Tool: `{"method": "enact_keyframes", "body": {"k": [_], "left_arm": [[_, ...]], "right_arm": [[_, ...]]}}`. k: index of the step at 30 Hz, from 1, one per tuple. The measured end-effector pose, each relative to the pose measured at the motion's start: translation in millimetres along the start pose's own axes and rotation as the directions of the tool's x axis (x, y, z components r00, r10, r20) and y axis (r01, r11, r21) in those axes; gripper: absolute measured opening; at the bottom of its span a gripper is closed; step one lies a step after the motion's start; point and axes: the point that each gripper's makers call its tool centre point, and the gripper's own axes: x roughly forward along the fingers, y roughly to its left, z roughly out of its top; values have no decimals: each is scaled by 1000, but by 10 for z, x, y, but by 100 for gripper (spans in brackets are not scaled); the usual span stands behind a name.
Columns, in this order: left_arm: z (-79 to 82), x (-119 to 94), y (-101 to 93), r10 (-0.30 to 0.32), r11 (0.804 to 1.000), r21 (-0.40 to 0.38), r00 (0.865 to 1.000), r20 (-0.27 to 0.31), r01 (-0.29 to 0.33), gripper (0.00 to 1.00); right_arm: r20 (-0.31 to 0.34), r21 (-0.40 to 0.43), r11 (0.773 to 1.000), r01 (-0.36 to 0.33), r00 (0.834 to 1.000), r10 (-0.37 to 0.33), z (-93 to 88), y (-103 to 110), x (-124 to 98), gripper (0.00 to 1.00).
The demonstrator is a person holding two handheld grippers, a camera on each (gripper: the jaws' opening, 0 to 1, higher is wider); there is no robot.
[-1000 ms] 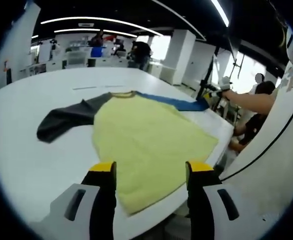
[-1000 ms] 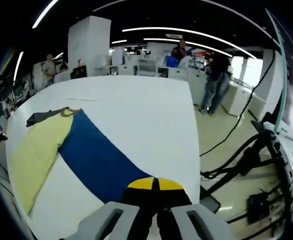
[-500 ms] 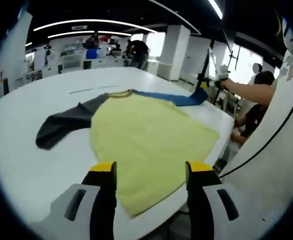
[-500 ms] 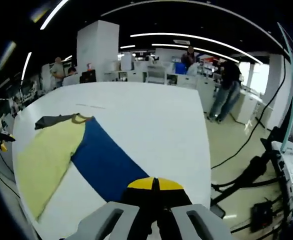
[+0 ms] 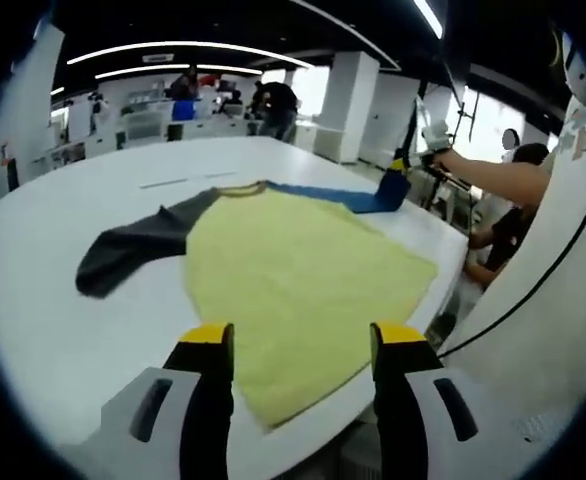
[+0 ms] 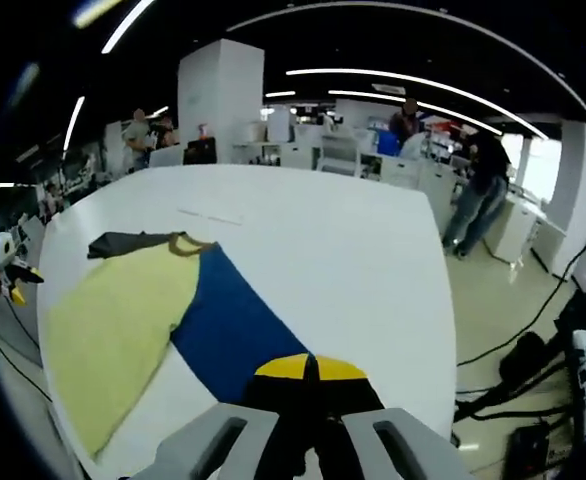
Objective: Fold the garment on the visible template until the final outline fits inside the template.
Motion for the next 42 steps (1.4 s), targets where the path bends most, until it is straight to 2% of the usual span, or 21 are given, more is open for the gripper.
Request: {"method": "enact_keyframes", "body": {"k": [25, 42], "left_arm": [[-49, -43, 30, -7, 1000, -4, 1000, 7, 7, 52], [-45, -58, 57, -14, 1000, -4, 1000, 16, 14, 51]], "right_arm": [[-1, -86, 989, -124, 992, 124, 360, 652, 392, 0], [-7, -155, 968, -195, 980, 197, 559, 1064, 568, 0]]}}
